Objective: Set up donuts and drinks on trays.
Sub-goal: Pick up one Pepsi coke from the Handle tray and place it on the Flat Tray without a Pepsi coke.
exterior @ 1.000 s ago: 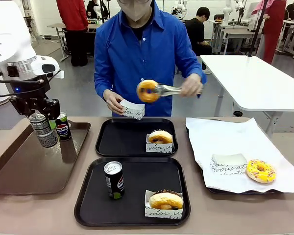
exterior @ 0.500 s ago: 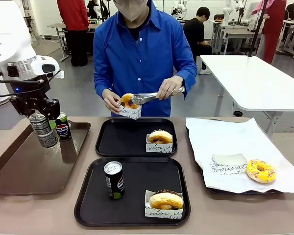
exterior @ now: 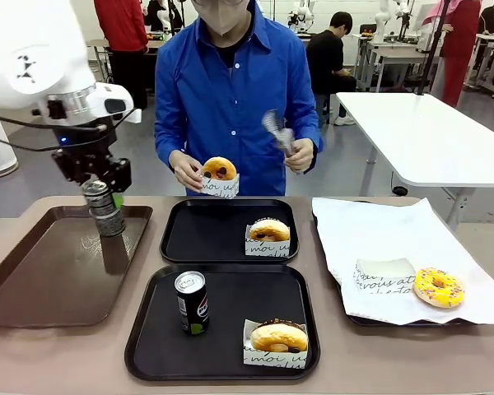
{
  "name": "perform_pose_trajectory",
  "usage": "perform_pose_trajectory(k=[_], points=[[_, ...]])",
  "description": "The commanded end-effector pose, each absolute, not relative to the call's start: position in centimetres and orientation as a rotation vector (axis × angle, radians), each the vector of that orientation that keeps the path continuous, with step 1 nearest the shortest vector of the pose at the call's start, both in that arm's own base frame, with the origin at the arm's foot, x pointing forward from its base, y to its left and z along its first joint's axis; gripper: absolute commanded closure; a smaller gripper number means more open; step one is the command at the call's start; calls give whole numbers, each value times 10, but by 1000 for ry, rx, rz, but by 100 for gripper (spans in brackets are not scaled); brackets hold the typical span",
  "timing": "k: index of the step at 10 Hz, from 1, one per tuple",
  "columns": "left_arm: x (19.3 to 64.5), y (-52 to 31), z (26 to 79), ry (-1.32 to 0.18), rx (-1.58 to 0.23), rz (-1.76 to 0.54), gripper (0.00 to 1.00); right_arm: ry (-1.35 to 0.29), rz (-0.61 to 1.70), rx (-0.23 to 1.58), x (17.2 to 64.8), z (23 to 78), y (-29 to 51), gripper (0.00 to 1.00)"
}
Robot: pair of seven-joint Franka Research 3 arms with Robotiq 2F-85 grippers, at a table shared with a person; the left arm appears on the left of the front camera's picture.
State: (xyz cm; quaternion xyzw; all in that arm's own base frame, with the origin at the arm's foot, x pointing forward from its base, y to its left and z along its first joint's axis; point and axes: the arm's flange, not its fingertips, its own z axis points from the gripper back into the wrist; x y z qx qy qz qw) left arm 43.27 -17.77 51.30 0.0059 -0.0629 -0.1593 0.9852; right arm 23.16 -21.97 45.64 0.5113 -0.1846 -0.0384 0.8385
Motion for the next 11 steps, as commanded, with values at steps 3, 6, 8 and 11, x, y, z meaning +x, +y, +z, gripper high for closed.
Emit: perform_pose_trajectory(k=[3, 6, 8, 11], points=[[440, -161, 514, -36, 40, -343, 42, -411, -68, 1098, 233, 456, -221, 0], [350, -57, 540, -123, -34, -471, 42, -411, -68, 1098, 233, 456, -221, 0], [354, -66, 532, -161, -38, -478, 42, -411, -68, 1098, 233, 456, -221, 0], [358, -63, 537, -76, -29, -461, 42, -411, -68, 1098, 233, 456, -221, 0]])
